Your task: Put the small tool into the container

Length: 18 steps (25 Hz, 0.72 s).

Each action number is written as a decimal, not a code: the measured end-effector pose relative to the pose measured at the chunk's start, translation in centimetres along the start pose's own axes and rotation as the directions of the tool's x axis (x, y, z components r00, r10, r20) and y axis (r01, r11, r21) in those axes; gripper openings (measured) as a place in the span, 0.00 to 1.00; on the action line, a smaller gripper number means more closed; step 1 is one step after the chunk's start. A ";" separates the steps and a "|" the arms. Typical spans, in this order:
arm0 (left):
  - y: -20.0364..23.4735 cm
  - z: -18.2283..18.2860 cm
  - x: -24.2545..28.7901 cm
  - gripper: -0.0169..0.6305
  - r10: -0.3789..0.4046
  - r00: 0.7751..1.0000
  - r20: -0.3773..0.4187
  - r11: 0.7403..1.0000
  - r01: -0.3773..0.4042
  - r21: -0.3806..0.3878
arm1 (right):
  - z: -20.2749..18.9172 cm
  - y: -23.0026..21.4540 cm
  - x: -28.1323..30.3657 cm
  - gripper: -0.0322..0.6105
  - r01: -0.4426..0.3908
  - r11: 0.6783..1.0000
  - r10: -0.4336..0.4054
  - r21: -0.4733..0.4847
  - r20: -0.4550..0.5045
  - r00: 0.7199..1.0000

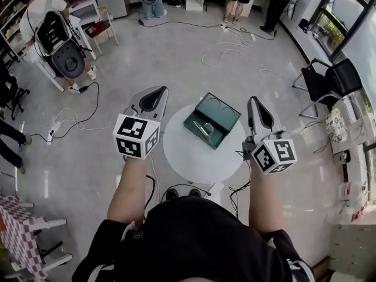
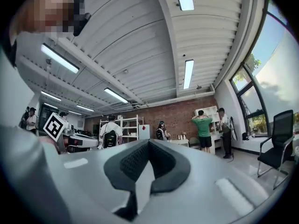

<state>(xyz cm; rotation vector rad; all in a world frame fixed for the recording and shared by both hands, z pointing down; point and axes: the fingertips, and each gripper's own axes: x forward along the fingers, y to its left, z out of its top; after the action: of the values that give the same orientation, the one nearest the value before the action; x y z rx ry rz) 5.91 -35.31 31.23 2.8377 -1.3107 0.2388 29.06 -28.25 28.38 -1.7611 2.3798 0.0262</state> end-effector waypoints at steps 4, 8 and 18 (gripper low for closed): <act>0.8 -1.9 -0.2 0.04 0.012 1.000 -0.019 0.999 -0.013 -0.044 | -0.8 0.5 -0.5 0.06 0.003 1.000 -0.003 -0.007 0.001 1.000; 0.8 -3.0 -0.6 0.03 0.018 0.999 -0.034 0.998 -0.020 -0.059 | -2.2 0.9 -0.5 0.06 -0.012 1.000 0.012 0.016 -0.033 0.999; 1.3 -4.5 -1.3 0.03 0.026 0.998 -0.060 0.995 -0.032 -0.090 | -4.3 1.8 0.3 0.06 -0.033 0.998 0.037 0.045 -0.090 0.995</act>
<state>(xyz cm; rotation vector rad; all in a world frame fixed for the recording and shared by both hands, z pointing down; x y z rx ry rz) 3.47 -34.90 35.37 2.7170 -1.3169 0.2530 26.67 -28.48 32.40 -1.7367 2.4545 -0.1017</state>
